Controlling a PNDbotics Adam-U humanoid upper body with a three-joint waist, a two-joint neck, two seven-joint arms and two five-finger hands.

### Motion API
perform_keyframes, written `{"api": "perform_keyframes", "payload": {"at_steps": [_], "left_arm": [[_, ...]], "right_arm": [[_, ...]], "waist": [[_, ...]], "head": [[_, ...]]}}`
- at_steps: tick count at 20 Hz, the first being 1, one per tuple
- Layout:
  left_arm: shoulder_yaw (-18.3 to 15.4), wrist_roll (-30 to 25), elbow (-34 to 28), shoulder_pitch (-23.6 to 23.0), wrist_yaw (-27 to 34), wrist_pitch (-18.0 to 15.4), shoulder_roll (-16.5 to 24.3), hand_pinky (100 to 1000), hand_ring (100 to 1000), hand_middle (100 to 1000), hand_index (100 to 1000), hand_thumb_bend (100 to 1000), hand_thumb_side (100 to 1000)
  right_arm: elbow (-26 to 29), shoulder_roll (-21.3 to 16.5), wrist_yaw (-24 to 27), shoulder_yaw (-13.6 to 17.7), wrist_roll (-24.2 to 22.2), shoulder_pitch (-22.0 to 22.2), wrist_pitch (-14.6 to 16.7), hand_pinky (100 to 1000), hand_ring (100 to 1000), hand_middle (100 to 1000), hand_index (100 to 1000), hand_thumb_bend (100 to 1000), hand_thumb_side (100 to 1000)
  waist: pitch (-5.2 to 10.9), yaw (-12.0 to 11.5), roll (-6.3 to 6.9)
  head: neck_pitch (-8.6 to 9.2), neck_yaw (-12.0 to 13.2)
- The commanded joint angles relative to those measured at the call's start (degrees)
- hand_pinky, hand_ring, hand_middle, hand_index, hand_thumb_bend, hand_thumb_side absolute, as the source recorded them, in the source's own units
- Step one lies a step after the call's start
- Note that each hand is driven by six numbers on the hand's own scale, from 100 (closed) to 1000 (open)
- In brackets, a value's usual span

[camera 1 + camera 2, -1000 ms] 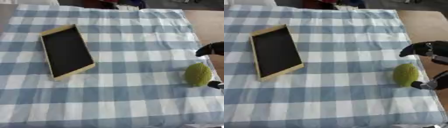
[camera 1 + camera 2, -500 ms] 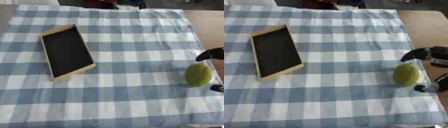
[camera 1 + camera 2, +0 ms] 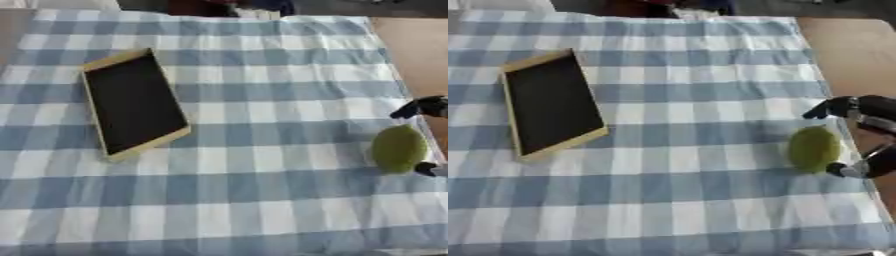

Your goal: Pick up objects on the table and place them in the box.

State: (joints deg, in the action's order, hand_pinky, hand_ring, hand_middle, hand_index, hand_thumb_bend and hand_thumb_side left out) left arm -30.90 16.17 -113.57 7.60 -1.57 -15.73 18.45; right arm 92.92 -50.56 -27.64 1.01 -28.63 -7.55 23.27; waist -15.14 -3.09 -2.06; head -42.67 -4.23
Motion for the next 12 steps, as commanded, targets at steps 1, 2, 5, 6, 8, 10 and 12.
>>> {"api": "perform_keyframes", "payload": {"at_steps": [1,2,5,6,8,10,12], "left_arm": [[-0.1,-0.24,-1.02,0.38,0.18,-0.12,0.66,667,514,735,844,100,504],[-0.11,-0.25,-1.02,0.38,0.2,-0.11,0.62,667,514,735,844,100,504],[-0.11,-0.3,-1.02,0.36,0.23,-0.11,0.49,667,514,735,844,100,505],[-0.11,-0.31,-1.02,0.34,0.25,-0.11,0.45,667,514,735,844,100,505],[-0.12,-0.32,-1.02,0.33,0.28,-0.1,0.39,667,514,736,844,100,505],[-0.11,-0.35,-1.02,0.32,0.31,-0.1,0.34,667,514,736,844,100,506],[-0.12,-0.37,-1.02,0.31,0.32,-0.1,0.28,667,514,736,844,100,506]], "right_arm": [[-1.52,-0.96,-2.13,0.33,0.8,-0.8,0.0,851,835,821,916,454,153],[-2.04,-0.8,-2.65,0.3,0.92,-0.92,-0.02,849,833,816,914,451,145],[-3.5,-0.38,-3.98,0.1,1.02,-1.26,-0.02,849,831,811,912,449,137],[-3.9,-0.19,-4.24,-0.04,0.96,-1.39,0.08,849,828,806,910,448,134],[-4.51,0.14,-4.52,-0.32,0.69,-1.67,0.35,847,822,788,905,448,131],[-4.92,0.47,-4.82,-0.56,0.38,-1.99,0.58,841,810,754,891,444,121],[-5.11,0.77,-4.9,-0.67,0.44,-2.23,0.81,834,796,714,862,425,102]], "waist": [[0.68,-0.01,0.14],[0.66,-0.03,0.16],[0.63,-0.12,0.22],[0.62,-0.15,0.24],[0.6,-0.21,0.28],[0.58,-0.25,0.31],[0.54,-0.31,0.35]], "head": [[0.68,-0.3],[0.68,-0.32],[0.76,-0.35],[0.8,-0.38],[0.83,-0.45],[0.88,-0.51],[0.89,-0.5]]}}
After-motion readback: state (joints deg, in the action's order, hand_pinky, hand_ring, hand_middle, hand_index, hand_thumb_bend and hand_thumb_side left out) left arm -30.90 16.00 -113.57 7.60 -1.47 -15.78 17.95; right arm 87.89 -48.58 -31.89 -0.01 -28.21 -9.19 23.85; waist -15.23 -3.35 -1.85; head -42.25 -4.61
